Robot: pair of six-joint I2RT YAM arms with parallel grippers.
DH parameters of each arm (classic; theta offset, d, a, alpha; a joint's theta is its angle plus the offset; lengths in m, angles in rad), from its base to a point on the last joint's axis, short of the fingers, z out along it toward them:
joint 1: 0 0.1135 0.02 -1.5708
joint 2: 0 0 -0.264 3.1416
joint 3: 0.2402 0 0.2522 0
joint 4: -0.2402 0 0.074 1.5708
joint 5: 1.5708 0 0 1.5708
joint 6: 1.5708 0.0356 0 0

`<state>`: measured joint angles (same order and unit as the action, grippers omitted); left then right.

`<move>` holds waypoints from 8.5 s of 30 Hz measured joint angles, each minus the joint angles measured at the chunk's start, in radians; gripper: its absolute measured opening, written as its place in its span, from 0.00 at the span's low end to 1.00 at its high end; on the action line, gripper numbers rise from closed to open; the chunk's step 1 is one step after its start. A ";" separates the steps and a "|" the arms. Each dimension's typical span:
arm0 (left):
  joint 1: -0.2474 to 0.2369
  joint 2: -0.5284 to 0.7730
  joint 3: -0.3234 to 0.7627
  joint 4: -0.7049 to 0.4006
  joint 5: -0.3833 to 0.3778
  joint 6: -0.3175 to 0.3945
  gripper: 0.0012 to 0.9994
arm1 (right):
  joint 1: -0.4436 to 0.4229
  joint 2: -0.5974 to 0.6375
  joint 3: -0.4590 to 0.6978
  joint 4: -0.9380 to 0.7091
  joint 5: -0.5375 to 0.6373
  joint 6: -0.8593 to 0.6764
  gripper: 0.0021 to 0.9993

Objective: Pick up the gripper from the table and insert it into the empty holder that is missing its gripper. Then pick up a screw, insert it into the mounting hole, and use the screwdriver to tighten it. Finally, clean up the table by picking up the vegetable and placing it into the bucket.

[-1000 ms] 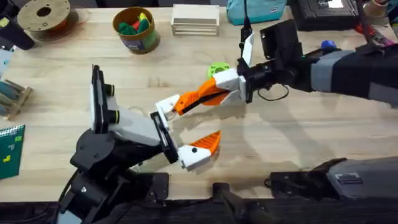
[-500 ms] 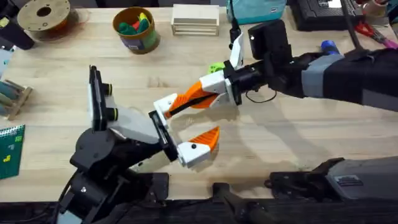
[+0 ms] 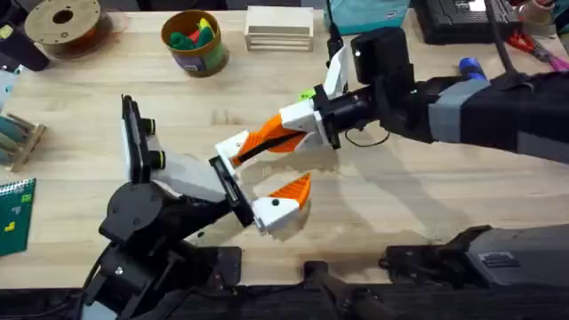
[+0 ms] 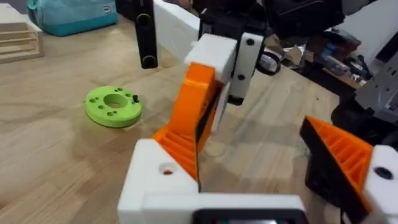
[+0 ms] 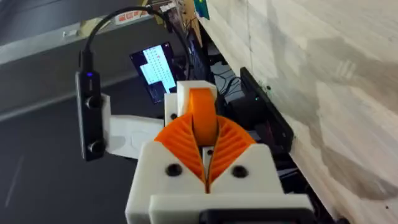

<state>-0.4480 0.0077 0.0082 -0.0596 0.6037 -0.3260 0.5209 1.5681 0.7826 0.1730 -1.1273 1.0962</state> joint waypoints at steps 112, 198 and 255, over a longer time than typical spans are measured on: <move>-0.015 0.000 0.000 -0.001 0.080 0.154 0.99 | -0.054 0.215 0.446 -0.745 1.135 -1.394 0.53; -0.015 0.000 0.000 -0.001 0.080 0.158 0.99 | 0.086 -0.127 0.790 -1.168 1.043 -1.340 0.01; -0.015 0.000 0.000 -0.001 0.080 0.161 0.99 | 0.430 0.127 0.958 -1.260 0.932 -1.208 0.01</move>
<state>-0.4633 0.0074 0.0082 -0.0605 0.6838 -0.1650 0.9508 1.6953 1.7409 -1.0866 -0.1949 -0.1120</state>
